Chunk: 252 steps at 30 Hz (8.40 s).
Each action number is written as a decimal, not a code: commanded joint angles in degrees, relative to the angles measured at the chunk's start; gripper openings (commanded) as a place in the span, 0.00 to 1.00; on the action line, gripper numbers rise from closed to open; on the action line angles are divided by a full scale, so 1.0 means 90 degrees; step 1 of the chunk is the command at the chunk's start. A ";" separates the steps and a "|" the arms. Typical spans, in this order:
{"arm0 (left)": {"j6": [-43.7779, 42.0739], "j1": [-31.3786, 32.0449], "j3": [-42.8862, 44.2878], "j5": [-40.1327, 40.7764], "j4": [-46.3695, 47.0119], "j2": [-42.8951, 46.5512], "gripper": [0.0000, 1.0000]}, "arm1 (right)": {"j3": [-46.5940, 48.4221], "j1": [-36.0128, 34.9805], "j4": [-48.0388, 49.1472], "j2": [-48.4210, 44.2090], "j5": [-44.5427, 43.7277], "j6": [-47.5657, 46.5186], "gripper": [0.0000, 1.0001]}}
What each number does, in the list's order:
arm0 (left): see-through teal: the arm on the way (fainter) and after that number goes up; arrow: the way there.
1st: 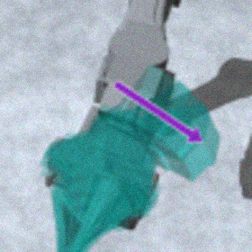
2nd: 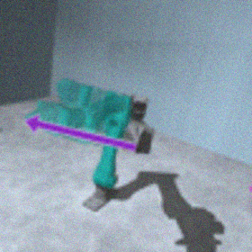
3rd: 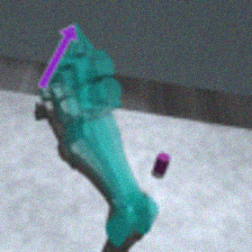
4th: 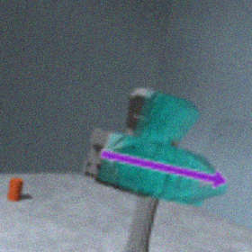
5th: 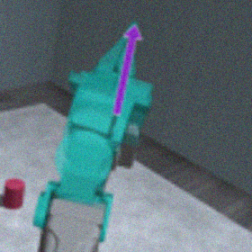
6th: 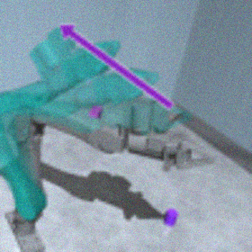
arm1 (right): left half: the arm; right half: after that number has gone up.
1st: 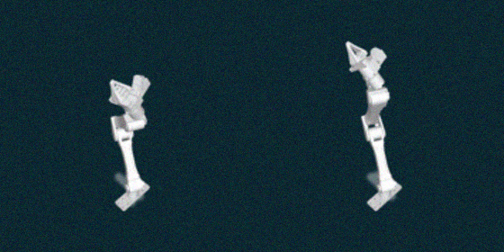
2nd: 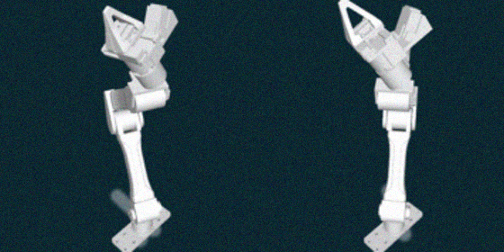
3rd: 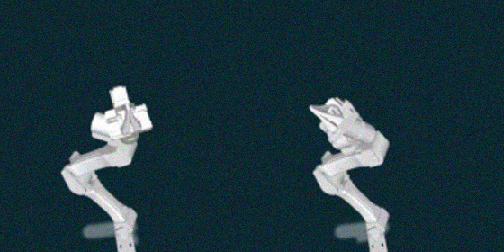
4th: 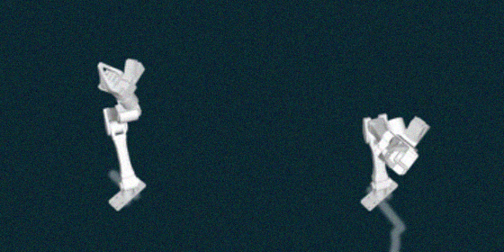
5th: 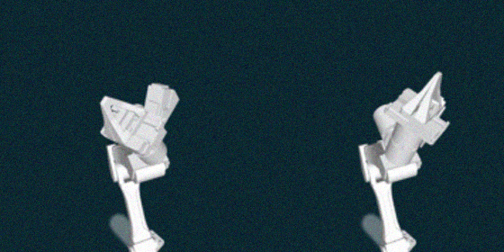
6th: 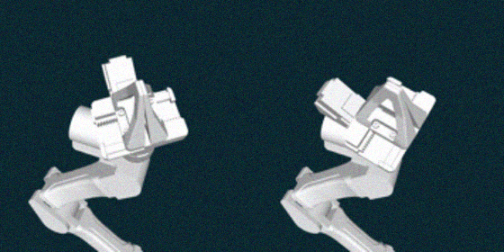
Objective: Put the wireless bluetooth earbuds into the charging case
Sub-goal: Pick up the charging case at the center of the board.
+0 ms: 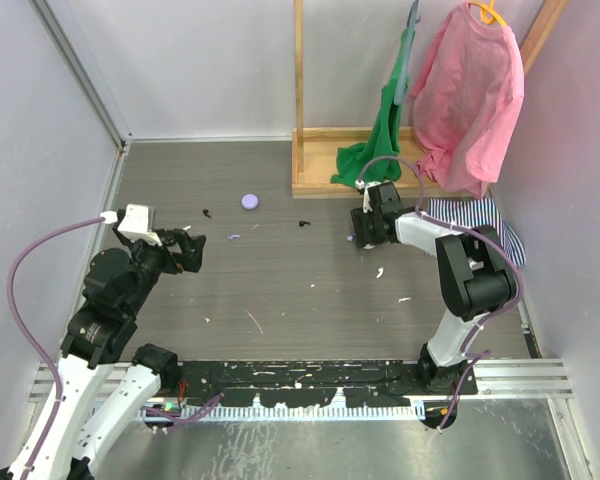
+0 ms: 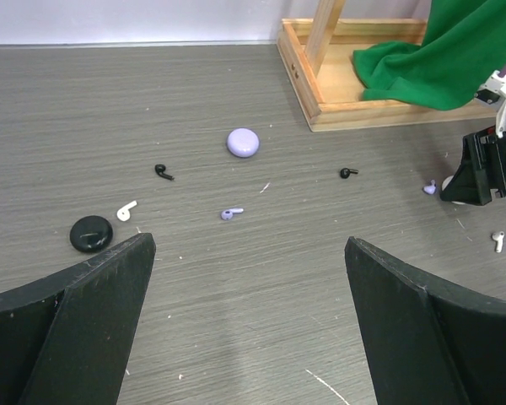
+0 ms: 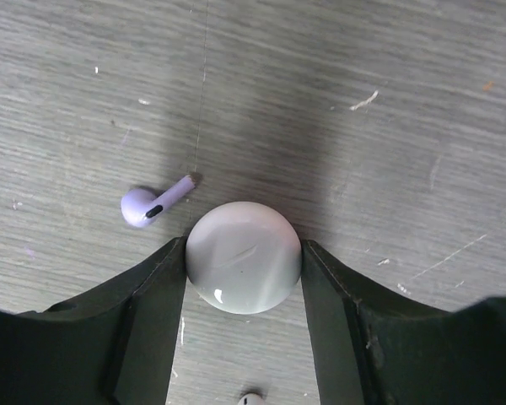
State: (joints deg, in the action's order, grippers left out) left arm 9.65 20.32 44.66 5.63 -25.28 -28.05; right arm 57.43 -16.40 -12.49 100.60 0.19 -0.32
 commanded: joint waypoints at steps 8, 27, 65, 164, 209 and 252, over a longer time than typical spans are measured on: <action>0.0694 0.0028 0.0431 -0.1011 -0.0045 -0.0524 0.98 | -0.0600 -0.0533 -0.0017 -0.1215 -0.0580 0.0695 0.45; 0.3297 0.0055 -0.1230 -0.2797 0.2054 -0.0946 0.98 | -0.1370 -0.2542 0.1033 -0.3082 -0.1630 0.1776 0.45; 0.3938 0.1194 -0.1579 -0.2956 0.4441 -0.2784 0.67 | -0.3108 -0.4186 0.5791 -0.3205 -0.0265 0.0880 0.46; -0.2572 0.1773 0.2749 -0.5320 -0.2123 -0.3929 0.00 | 0.0032 -0.2796 0.1437 -0.3082 0.6292 -0.1260 0.54; 0.0081 0.1775 0.0339 -0.3660 0.1955 -0.2129 0.67 | -0.0706 -0.2568 0.2384 -0.3866 0.5186 -0.0160 0.01; 0.2830 0.1773 -0.1869 -0.4389 0.7808 -0.2615 0.42 | -0.2960 -0.2647 0.7889 -0.4238 0.4272 0.3166 0.01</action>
State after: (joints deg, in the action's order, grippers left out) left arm 33.95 36.27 27.35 -31.94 38.39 -51.11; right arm 29.95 -39.72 53.80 62.22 35.73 27.09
